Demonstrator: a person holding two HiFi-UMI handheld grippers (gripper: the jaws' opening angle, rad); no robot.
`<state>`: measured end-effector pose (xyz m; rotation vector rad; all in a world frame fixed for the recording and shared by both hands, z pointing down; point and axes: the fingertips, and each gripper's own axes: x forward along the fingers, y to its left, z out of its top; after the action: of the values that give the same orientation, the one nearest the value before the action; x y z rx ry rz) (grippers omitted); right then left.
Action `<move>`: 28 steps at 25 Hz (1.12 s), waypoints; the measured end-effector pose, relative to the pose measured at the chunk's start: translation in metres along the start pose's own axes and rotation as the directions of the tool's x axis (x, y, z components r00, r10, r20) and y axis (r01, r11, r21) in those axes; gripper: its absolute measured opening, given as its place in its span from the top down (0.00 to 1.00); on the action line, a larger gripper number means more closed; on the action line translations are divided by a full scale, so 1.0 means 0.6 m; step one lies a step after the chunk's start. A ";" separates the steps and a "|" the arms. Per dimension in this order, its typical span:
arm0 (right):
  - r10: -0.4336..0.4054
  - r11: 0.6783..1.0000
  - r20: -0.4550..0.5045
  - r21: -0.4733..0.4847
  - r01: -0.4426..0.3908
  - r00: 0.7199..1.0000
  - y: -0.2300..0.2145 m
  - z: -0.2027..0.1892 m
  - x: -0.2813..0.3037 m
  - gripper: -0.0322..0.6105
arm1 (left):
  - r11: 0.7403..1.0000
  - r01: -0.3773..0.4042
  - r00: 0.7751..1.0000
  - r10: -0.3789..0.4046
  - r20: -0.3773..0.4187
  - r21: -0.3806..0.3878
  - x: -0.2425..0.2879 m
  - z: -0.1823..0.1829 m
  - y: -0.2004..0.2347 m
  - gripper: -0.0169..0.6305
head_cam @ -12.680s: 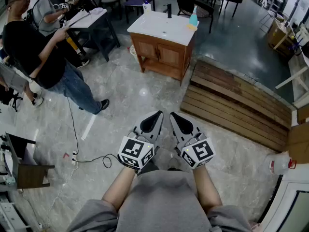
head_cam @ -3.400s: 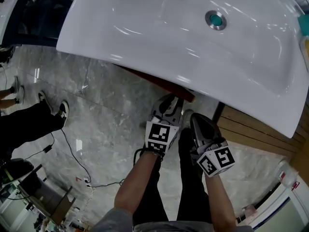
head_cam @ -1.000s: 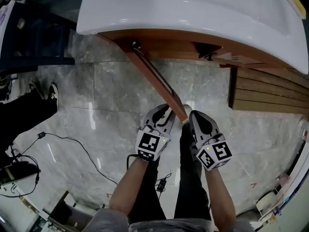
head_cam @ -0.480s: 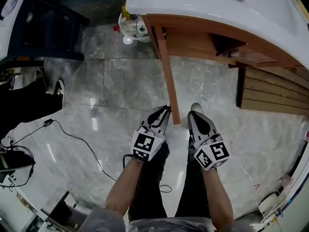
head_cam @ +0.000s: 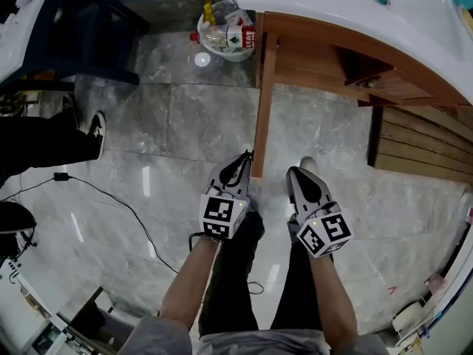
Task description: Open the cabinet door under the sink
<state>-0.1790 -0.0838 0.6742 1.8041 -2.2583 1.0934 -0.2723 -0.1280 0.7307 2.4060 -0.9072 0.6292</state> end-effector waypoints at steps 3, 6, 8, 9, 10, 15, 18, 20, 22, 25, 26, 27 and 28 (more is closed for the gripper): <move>0.018 1.000 0.004 -0.004 -0.018 1.000 0.018 0.004 0.003 0.94 | 0.999 -0.029 0.999 0.030 0.031 -0.033 -0.004 -0.006 0.006 0.92; 0.035 0.999 0.002 -0.016 -0.035 0.999 0.030 0.010 0.003 0.94 | 0.998 -0.047 0.998 0.049 0.046 -0.043 -0.019 -0.007 0.003 0.93; 0.043 0.999 0.001 -0.023 -0.043 0.999 0.036 0.017 -0.001 0.94 | 0.998 -0.054 0.997 0.056 0.057 -0.042 -0.031 0.000 -0.003 0.93; 0.047 0.999 0.000 -0.026 -0.047 0.999 0.040 0.022 -0.004 0.94 | 0.997 -0.060 0.996 0.063 0.064 -0.044 -0.039 0.007 -0.004 0.94; 0.052 0.998 -0.001 -0.030 -0.052 0.999 0.045 0.027 -0.006 0.94 | 0.997 -0.068 0.995 0.071 0.070 -0.045 -0.048 0.015 -0.005 0.95; 0.085 0.994 0.000 -0.063 -0.085 0.996 0.081 0.072 -0.023 0.94 | 0.995 -0.090 0.988 0.094 0.121 -0.039 -0.097 0.087 -0.012 0.96; 0.105 0.991 0.008 -0.078 -0.104 0.994 0.104 0.114 -0.035 0.94 | 0.994 -0.101 0.981 0.105 0.161 -0.030 -0.130 0.148 -0.027 0.96; 0.120 0.989 0.011 -0.089 -0.118 0.993 0.120 0.146 -0.047 0.94 | 0.994 -0.107 0.977 0.108 0.181 -0.020 -0.153 0.189 -0.042 0.96; 0.137 0.985 0.012 -0.104 -0.135 0.991 0.138 0.178 -0.059 0.94 | 0.993 -0.116 0.972 0.116 0.203 -0.012 -0.174 0.230 -0.058 0.96; 0.160 0.978 0.017 -0.138 -0.156 0.987 0.162 0.229 -0.083 0.94 | 0.992 -0.124 0.966 0.122 0.228 -0.004 -0.204 0.284 -0.085 0.96; 0.166 0.976 0.021 -0.148 -0.161 0.986 0.169 0.246 -0.093 0.94 | 0.992 -0.124 0.965 0.120 0.234 0.001 -0.216 0.300 -0.097 0.96; 0.170 0.974 0.024 -0.155 -0.164 0.985 0.177 0.262 -0.102 0.94 | 0.992 -0.125 0.964 0.119 0.239 0.009 -0.228 0.318 -0.110 0.96; 0.173 0.973 0.028 -0.160 -0.167 0.984 0.183 0.277 -0.113 0.94 | 0.992 -0.128 0.963 0.120 0.243 0.019 -0.241 0.337 -0.122 0.96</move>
<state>-0.1909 -0.1107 0.4655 1.6149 -2.4847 0.8772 -0.2694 -0.1297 0.4715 2.5096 -1.1639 0.4034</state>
